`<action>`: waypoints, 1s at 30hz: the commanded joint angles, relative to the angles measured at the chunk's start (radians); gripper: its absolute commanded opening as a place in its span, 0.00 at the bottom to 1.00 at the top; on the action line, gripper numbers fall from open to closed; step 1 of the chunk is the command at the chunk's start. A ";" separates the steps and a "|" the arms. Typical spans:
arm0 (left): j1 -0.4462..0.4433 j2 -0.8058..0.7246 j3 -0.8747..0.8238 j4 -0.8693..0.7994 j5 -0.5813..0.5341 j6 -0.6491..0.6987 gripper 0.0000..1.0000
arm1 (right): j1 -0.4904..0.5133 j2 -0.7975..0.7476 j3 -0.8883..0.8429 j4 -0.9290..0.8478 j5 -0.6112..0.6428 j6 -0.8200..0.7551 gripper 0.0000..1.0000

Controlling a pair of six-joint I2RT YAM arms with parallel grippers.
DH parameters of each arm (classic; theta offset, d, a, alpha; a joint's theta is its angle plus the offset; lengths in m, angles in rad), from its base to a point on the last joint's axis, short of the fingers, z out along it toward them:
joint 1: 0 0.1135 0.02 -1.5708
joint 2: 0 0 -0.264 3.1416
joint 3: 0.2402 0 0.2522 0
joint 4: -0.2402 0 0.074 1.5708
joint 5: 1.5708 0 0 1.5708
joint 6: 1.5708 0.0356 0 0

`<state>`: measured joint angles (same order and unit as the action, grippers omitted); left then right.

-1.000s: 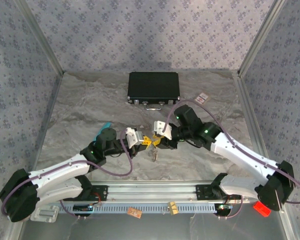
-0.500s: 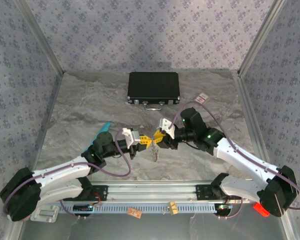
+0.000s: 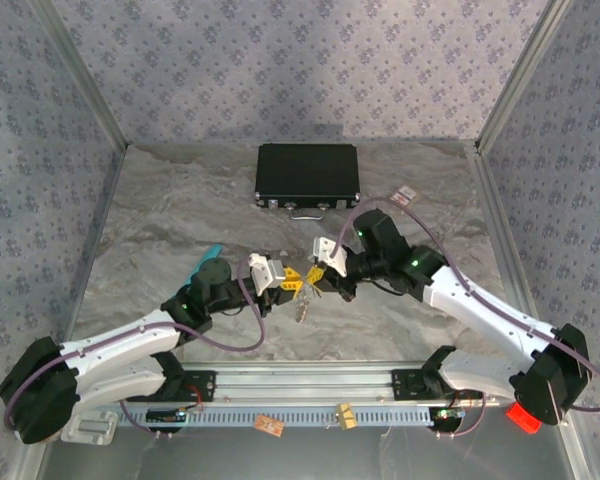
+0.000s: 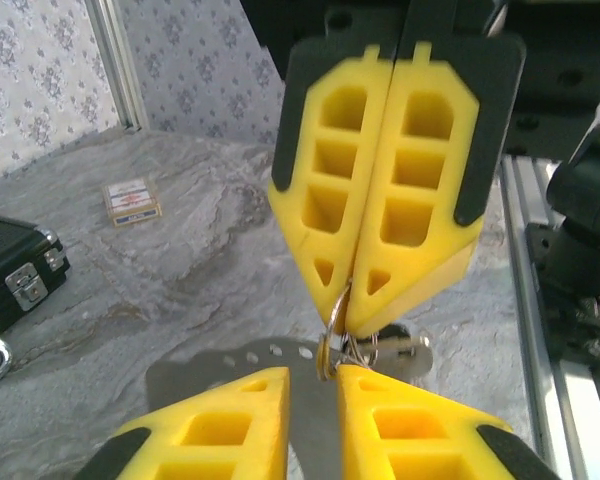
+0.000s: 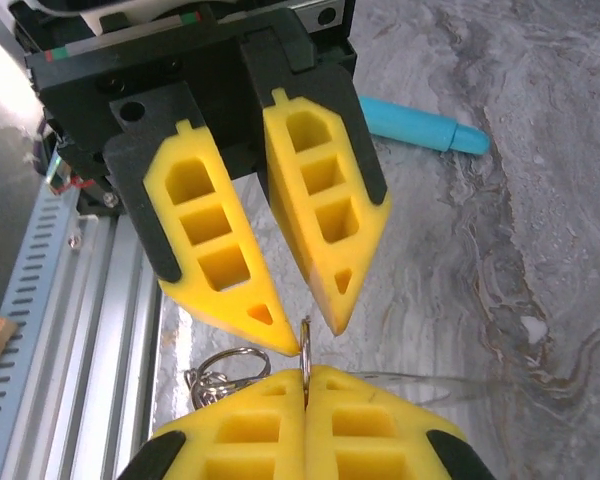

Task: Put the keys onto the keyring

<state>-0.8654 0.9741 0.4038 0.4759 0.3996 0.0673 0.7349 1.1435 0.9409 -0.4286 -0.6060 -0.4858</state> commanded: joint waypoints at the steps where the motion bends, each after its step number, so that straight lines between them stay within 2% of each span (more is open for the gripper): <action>1: -0.004 -0.020 0.042 -0.091 -0.001 0.050 0.16 | 0.029 0.031 0.096 -0.167 0.083 -0.126 0.00; 11: -0.004 -0.023 0.050 -0.081 0.026 0.054 0.15 | 0.099 0.110 0.210 -0.303 0.203 -0.219 0.00; 24: -0.003 -0.020 0.040 -0.049 0.050 0.045 0.17 | 0.124 0.119 0.210 -0.261 0.269 -0.205 0.00; 30: -0.004 -0.018 0.038 -0.040 0.047 0.047 0.16 | 0.124 0.116 0.206 -0.262 0.213 -0.202 0.00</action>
<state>-0.8661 0.9688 0.4232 0.3985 0.4229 0.1047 0.8516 1.2606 1.1324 -0.6861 -0.3630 -0.6819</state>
